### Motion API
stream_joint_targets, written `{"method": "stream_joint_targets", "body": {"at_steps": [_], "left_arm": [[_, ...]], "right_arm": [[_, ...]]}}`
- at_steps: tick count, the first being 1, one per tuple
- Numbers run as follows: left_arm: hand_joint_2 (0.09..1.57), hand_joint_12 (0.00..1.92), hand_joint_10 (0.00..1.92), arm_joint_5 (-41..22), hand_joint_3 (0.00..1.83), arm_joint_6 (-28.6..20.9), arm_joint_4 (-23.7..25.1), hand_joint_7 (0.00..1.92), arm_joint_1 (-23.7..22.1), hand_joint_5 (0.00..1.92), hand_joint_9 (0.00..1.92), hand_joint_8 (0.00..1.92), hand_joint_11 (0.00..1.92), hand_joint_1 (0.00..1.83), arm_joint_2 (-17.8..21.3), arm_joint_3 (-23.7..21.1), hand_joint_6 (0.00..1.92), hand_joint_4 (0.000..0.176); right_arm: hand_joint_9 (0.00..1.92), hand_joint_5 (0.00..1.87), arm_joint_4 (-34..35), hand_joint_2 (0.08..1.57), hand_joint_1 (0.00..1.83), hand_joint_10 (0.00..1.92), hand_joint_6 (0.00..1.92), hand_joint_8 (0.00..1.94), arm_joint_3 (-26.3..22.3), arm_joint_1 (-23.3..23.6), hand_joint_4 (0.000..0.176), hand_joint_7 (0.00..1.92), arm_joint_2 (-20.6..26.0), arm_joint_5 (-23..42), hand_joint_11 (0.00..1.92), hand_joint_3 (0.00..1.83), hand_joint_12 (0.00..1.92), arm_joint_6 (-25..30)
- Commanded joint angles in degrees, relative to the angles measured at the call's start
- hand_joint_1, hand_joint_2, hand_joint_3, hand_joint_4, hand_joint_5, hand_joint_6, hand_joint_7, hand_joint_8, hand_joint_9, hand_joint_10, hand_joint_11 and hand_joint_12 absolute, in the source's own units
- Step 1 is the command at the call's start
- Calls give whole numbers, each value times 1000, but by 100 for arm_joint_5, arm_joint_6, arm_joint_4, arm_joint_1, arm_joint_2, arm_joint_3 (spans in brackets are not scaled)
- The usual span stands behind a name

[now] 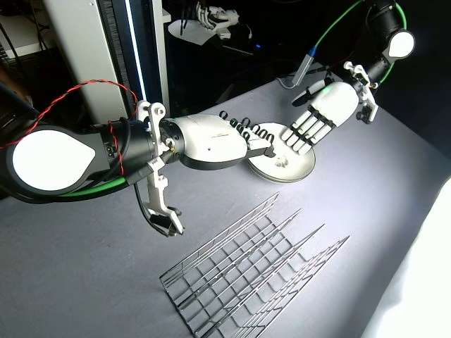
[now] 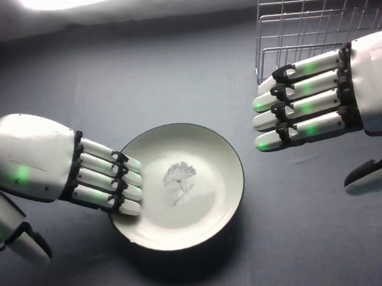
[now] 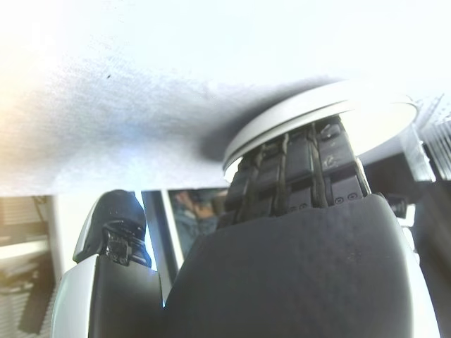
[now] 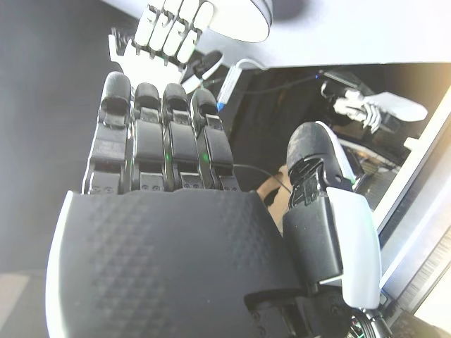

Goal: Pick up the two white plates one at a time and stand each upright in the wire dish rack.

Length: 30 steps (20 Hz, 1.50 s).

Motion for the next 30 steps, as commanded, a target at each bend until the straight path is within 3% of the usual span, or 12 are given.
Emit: {"method": "stream_joint_targets", "body": {"at_steps": [1, 5, 8, 9, 10, 11, 12, 14, 16, 20, 21, 30], "left_arm": [[1193, 0, 1, 87, 0, 21, 194, 67, 113, 93, 20, 3, 0, 0, -108, -69, 3, 0], [1198, 0, 2, 304, 0, 25, 142, 66, 163, 91, 21, 2, 0, 0, -299, -241, 2, 0], [1202, 0, 0, 471, 0, 29, 95, 74, 91, 96, 19, 3, 0, 0, -513, -274, 2, 0], [1197, 0, 6, 519, 0, 29, 94, 71, 36, 96, 22, 2, 0, 0, -603, -263, 3, 0], [1197, 0, 6, 560, 0, 29, 93, 71, -20, 96, 22, 2, 0, 0, -690, -246, 3, 0], [1195, 5, 11, 565, 0, 29, 93, 85, -56, 110, 38, 7, 10, 0, -742, -232, 8, 0], [1197, 2, 8, 578, 0, 29, 93, 86, -95, 108, 34, 7, 4, 0, -787, -223, 6, 0], [1199, 7, 12, 604, 0, 29, 93, 101, -127, 122, 48, 11, 15, 0, -818, -235, 10, 0], [1197, 0, 1, 627, 0, 29, 93, 75, -128, 100, 26, 0, 2, 0, -839, -237, 0, 0], [1194, 0, 3, 656, 0, 26, 80, 81, -141, 104, 30, 3, 0, 0, -844, -237, 2, 0], [1195, 0, 1, 657, 0, 25, 59, 71, -149, 95, 28, 0, 0, 0, -847, -226, 0, 0], [1197, 0, 0, 713, 0, -42, 20, 40, -255, 74, 0, 0, 0, 0, -929, -199, 0, 0]], "right_arm": [[135, 182, 392, 1304, 62, 2, 4, 2, 16, 54, 0, 151, 23, 455, 0, 0, 458, 20], [122, 178, 393, 1300, 83, 1, 1, 0, 18, 48, 0, 140, 24, 468, 0, 0, 447, 19], [100, 135, 393, 1229, 390, 0, 2, 2, 21, 49, 0, 102, 24, 472, 0, 0, 441, 19], [119, 129, 393, 1159, 639, 5, 2, 3, 23, 49, 0, 110, 23, 472, 0, 0, 495, 18], [119, 129, 393, 1159, 639, 5, 2, 3, 30, 50, 0, 110, 22, 476, 0, 0, 495, 17], [54, 86, 392, 1067, 977, 1, 1, 0, 37, 50, 0, 32, 20, 476, 0, 0, 400, 17], [62, 114, 392, 1006, 1096, 3, 7, 3, 42, 50, 0, 43, 10, 476, 0, 0, 442, 17], [68, 129, 391, 971, 1175, 4, 7, 3, 49, 52, 0, 52, -30, 457, 0, 0, 484, 17], [113, 148, 390, 941, 1302, 10, 4, 7, 49, 48, 0, 95, -66, 413, 0, 0, 685, 17], [97, 124, 357, 941, 1326, 0, 0, 0, 48, -17, 0, 77, -155, 301, 0, 0, 712, 17], [143, 152, 356, 933, 1339, 12, 6, 7, 48, -51, 0, 117, -195, 255, 0, 0, 803, 17], [193, 198, 357, 921, 1243, 7, 4, 4, 56, -146, 0, 175, -674, -183, 0, 0, 802, 16]]}}
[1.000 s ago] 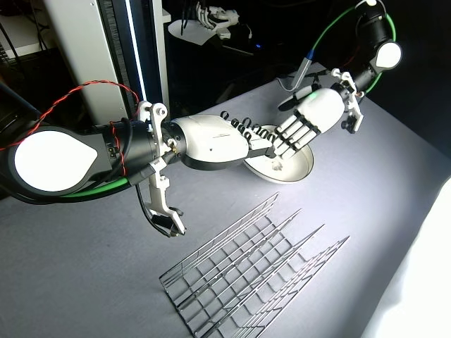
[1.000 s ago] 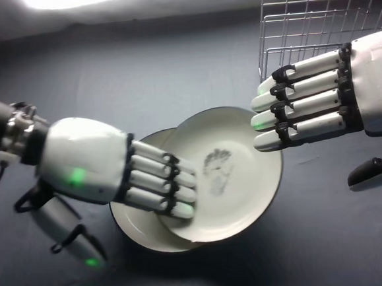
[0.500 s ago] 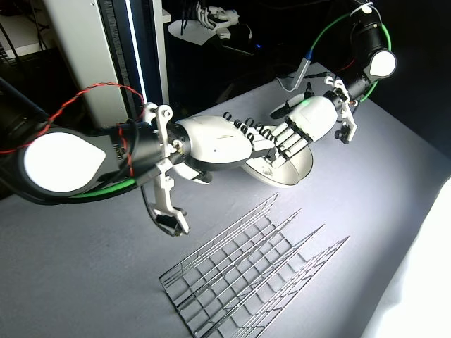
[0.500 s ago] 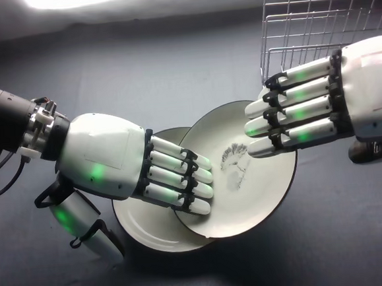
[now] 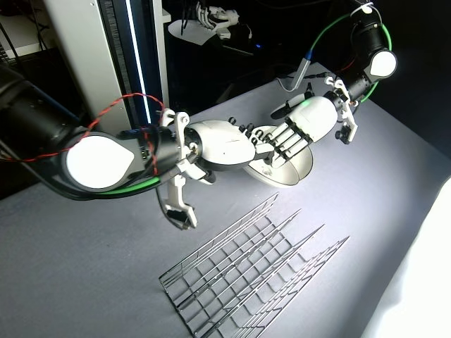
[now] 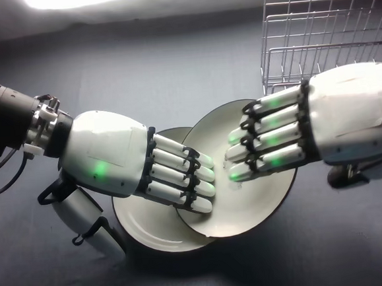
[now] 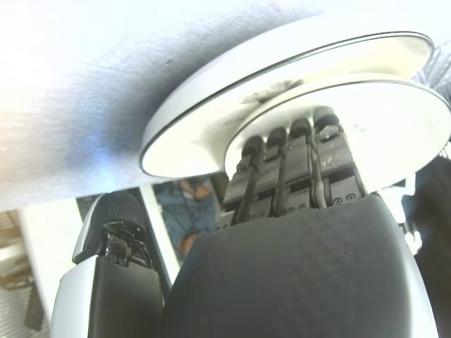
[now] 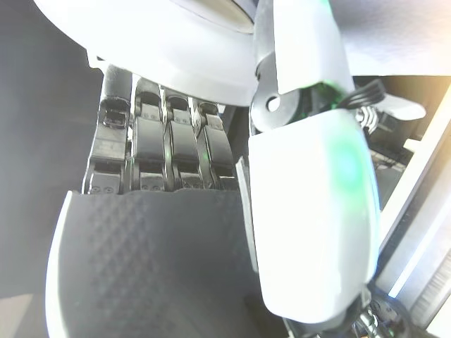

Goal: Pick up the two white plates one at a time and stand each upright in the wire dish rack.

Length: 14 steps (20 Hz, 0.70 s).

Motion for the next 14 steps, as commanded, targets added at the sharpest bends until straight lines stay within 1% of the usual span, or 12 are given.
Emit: {"method": "stream_joint_targets", "body": {"at_steps": [1, 4, 5, 7, 8, 14], "left_arm": [[1193, 0, 3, 330, 0, -2, 212, 47, 58, 82, 9, 4, 0, 0, -146, -34, 3, 0], [1196, 0, 8, 329, 0, -2, 213, 69, 58, 99, 23, 10, 1, 0, -146, -22, 9, 0], [1196, 0, 4, 329, 0, -2, 213, 59, 58, 89, 15, 5, 0, 0, -146, -22, 4, 0], [1195, 2, 6, 328, 0, -2, 214, 63, 57, 92, 23, 6, 4, 0, -146, -23, 4, 0], [1197, 4, 8, 327, 0, -2, 214, 73, 57, 103, 30, 9, 10, 0, -144, -22, 8, 0], [1200, 1, 4, 309, 1, -2, 214, 68, 57, 96, 27, 3, 3, 0, -137, -11, 2, 0]], "right_arm": [[203, 216, 352, 914, 1253, 8, 7, 5, 19, 11, 0, 190, -36, 323, 0, 0, 819, 4], [203, 219, 352, 940, 1234, 3, 2, 2, 105, 13, 0, 190, -255, 227, 0, 4, 790, 0], [222, 228, 352, 936, 1254, 8, 3, 4, 139, 13, 0, 204, -312, 188, 0, 1, 820, 0], [220, 226, 352, 939, 1247, 4, 3, 2, 220, 12, 0, 204, -431, 125, 0, 0, 806, -3], [240, 257, 352, 926, 1255, 9, 10, 7, 285, 13, 0, 229, -511, 85, 0, 0, 832, -3], [252, 261, 353, 935, 1217, 7, 5, 4, 518, 23, 0, 233, -704, 11, 0, 3, 816, -3]]}}
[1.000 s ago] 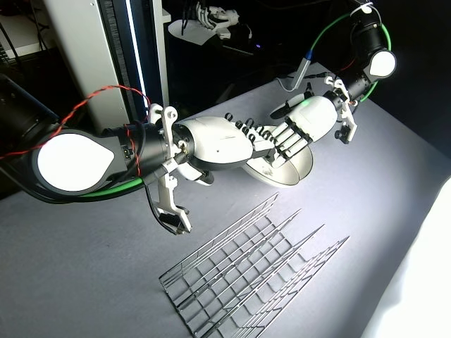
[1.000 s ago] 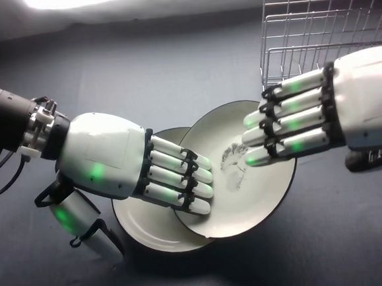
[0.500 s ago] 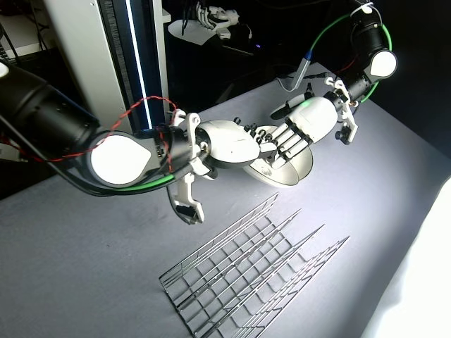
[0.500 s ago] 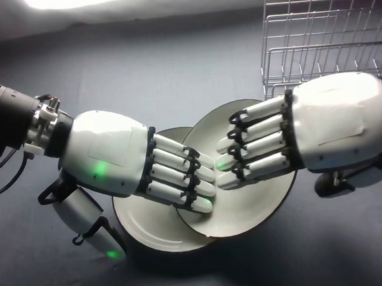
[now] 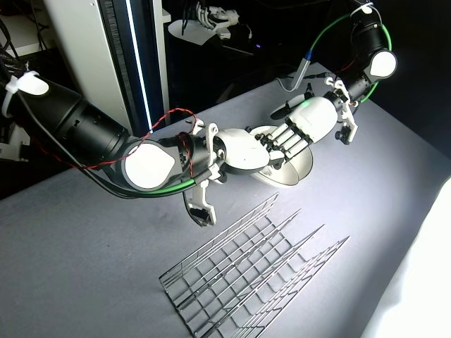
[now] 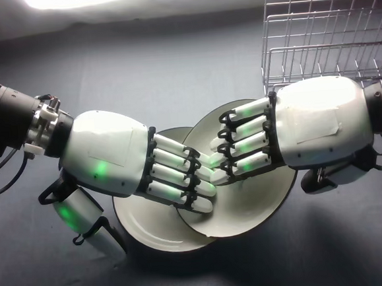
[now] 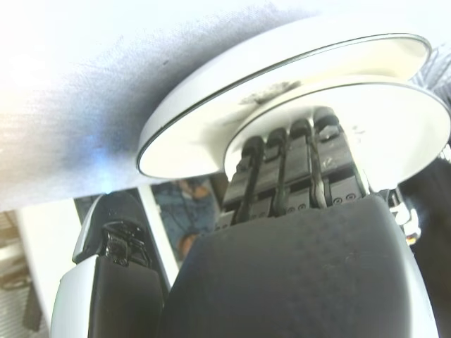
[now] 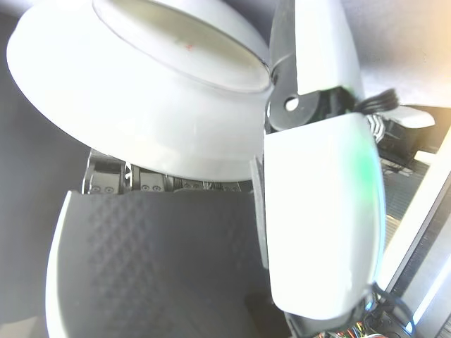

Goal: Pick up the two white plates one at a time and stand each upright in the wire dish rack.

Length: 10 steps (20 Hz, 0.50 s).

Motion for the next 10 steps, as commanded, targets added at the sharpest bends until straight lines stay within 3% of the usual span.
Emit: {"method": "stream_joint_targets", "body": {"at_steps": [1, 8, 10], "left_arm": [[1202, 10, 9, 305, 2, -2, 215, 82, 57, 106, 43, 8, 21, 0, -125, -14, 6, 0], [1202, 4, 6, 289, 1, -1, 215, 77, 50, 111, 38, 5, 9, 0, -121, 13, 5, 0], [1200, 0, 0, 285, 0, -1, 214, 58, 48, 87, 20, 0, 0, 0, -122, 13, 0, 0]], "right_arm": [[295, 317, 309, 947, 1230, 11, 9, 7, 13, 21, 0, 294, -2, 375, 0, 3, 883, 0], [466, 491, 310, 977, 1192, 21, 16, 14, 89, 27, 0, 506, -107, 257, 45, 5, 1034, -20], [626, 650, 310, 999, 1215, 34, 21, 15, 95, 28, 0, 693, -112, 243, 179, 3, 1071, -24]]}}
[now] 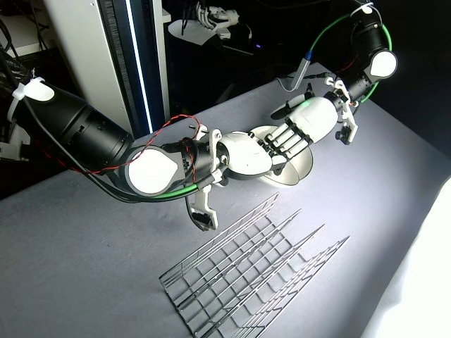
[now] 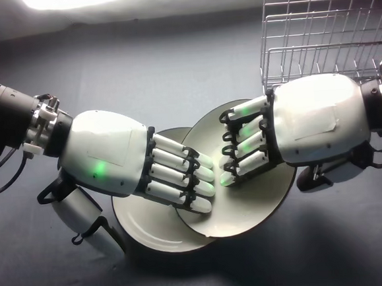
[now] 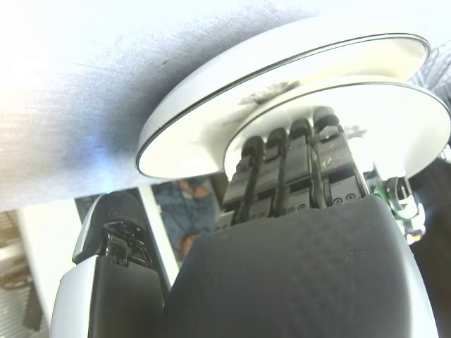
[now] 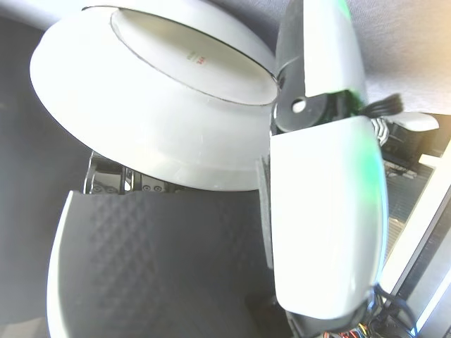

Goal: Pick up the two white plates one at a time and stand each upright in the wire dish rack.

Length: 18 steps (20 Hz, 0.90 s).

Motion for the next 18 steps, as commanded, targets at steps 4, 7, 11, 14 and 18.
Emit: {"method": "stream_joint_targets", "body": {"at_steps": [4, 7, 11, 14, 18], "left_arm": [[1203, 0, 4, 309, 1, -1, 196, 70, 57, 98, 23, 5, 0, 0, -119, -16, 5, 0], [1208, 0, 0, 309, 3, -1, 196, 57, 61, 87, 12, 0, 0, 0, -118, -18, 0, 0], [1203, 0, 4, 310, 0, -85, 68, 69, 63, 106, 24, 4, 0, 0, -59, -50, 6, 0], [1204, 0, 2, 282, 1, -207, -282, 65, 30, 103, 20, 2, 0, 0, 161, -187, 4, 0], [1205, 1, 4, 250, 1, -468, -659, 56, -147, 96, 20, 1, 3, 0, 713, -523, 0, 0]], "right_arm": [[1086, 1019, 219, 1078, 1231, 119, 853, 810, 18, 38, 23, 1074, -28, 218, 554, 3, 1214, -23], [986, 1060, 219, 1064, 1384, 1094, 828, 663, 18, 40, 0, 1115, -28, 205, 712, 0, 1237, -30], [981, 1040, 221, 1071, 1384, 1141, 858, 672, 18, 39, 0, 1100, -25, 201, 717, 0, 1290, -31], [940, 1031, 259, 1078, 1382, 1161, 867, 730, 16, 84, 0, 1096, -16, 371, 706, 1, 1328, -31], [955, 1028, 473, 1078, 1381, 1159, 880, 707, 9, 253, 0, 1090, 66, 681, 699, 0, 1317, -25]]}}
